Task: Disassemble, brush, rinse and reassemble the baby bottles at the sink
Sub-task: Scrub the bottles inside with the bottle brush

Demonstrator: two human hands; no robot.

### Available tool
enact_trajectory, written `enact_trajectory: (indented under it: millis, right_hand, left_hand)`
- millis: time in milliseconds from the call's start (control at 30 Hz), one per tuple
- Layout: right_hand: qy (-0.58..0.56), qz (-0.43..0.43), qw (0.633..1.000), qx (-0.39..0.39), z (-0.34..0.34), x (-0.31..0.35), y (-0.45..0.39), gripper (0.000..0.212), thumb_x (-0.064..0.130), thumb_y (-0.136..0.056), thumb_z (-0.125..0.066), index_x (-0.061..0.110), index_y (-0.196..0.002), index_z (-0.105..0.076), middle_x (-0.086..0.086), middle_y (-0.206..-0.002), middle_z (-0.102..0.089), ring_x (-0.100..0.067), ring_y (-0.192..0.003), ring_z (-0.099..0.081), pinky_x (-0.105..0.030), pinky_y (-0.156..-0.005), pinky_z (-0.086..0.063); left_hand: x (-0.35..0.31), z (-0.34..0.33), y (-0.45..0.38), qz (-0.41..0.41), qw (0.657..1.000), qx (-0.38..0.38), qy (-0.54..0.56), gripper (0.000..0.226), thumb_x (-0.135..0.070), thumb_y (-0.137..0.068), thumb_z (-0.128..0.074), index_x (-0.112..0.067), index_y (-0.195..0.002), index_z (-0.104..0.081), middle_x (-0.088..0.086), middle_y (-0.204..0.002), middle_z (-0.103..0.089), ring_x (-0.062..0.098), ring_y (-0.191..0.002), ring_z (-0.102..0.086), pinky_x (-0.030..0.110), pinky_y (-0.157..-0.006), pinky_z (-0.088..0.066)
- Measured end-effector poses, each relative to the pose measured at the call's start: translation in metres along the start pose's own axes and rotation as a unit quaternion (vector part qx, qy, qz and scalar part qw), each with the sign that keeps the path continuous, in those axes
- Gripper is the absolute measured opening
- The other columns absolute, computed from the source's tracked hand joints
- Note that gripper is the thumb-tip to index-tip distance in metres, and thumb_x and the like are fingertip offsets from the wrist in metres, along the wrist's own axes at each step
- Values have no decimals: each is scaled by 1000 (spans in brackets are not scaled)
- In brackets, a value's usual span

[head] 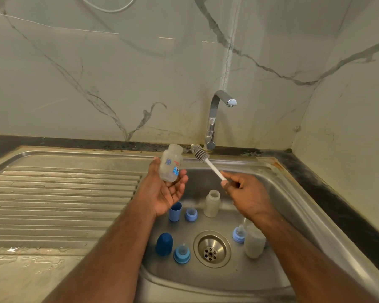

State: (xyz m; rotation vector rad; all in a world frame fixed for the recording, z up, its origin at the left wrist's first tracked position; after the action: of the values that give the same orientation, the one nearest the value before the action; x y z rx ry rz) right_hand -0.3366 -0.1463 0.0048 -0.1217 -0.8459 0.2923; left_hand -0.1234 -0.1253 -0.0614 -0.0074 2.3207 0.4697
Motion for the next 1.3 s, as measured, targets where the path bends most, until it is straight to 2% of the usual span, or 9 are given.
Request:
enact_trajectory:
  millis: [100,200,333,467,667,833,1000,1200,1300]
  right_hand:
    - [-49,14,998,27,-8,5,5,31,29,-97,-63,37,-128,-65,9,-84,-69,-14,-74,-61,-36,-76,-59]
    - [-19,25,999,26,-11,8,5,31,31,-98,-62,38,-128,-65,13,-79,-67,-9,-71,-60,-23,-67,-52]
    - [49,6,999,-17,3,3,1,33,33,-103,-53,33,-135,-61,15,-72,-53,-2,-66,-51,-14,-59,-35]
    - [36,33,998,25,-10,13,8,35,33,-101,-55,37,-136,-60,19,-88,-61,1,-71,-54,-13,-67,-40]
    - [56,8,998,9,-3,5,4,33,34,-102,-53,37,-134,-60,17,-85,-60,0,-71,-55,-11,-60,-36]
    - [92,-6,996,2,-1,-3,-3,34,31,-102,-52,33,-135,-60,9,-111,-70,-8,-87,-61,-22,-80,-48]
    - [55,15,998,20,-6,4,5,35,33,-101,-56,35,-136,-60,20,-90,-61,1,-71,-54,-10,-63,-38]
    - [91,-22,996,7,-3,-7,-4,36,34,-102,-53,33,-137,-60,11,-103,-68,-4,-76,-57,-21,-75,-48]
    - [74,10,997,35,-10,3,4,36,33,-101,-55,35,-137,-59,13,-103,-67,-2,-75,-56,-17,-69,-43]
  left_hand:
    - [-5,-2,3,-30,999,-13,-4,56,-55,-93,-63,-6,-121,-64,15,-107,-75,19,-82,-72,27,-63,-59]
    - [-14,-4,3,-98,994,-14,-55,31,-26,-93,-73,-15,-119,-61,16,-120,-68,26,-101,-69,28,-68,-60]
    - [-25,-3,1,-175,977,-10,-122,41,1,-86,-75,-24,-115,-63,9,-129,-57,29,-113,-63,35,-82,-60]
    - [-32,-3,0,-235,944,-45,-226,49,5,-77,-81,-33,-107,-71,0,-124,-58,29,-117,-60,48,-92,-60]
    - [-35,-9,11,-272,915,-58,-293,48,11,-76,-78,-22,-110,-69,-11,-105,-63,16,-103,-62,46,-92,-60]
    - [-34,-14,12,-278,914,-36,-294,48,15,-78,-74,-16,-114,-68,-13,-106,-62,8,-100,-59,46,-94,-59]
    - [-31,-13,9,-257,939,-14,-228,26,-2,-88,-74,-18,-108,-68,-1,-123,-63,19,-107,-65,39,-89,-61]
    - [-32,-6,0,-254,931,-42,-258,48,0,-78,-83,-29,-110,-62,1,-124,-56,26,-113,-62,41,-84,-63]
    - [-30,-5,-3,-250,922,-54,-291,55,-3,-75,-86,-32,-113,-59,3,-120,-59,28,-112,-63,46,-88,-62]
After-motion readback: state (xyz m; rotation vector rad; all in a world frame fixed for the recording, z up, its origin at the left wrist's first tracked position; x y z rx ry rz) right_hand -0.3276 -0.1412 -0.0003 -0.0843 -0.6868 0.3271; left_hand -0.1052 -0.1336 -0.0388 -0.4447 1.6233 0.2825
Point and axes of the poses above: each hand's wrist, its own y-axis away from the middle knuckle, its own z-axis out of the back of the hand, x = y × z, the point moved 8 cm from there along -y, towards the middle knuckle
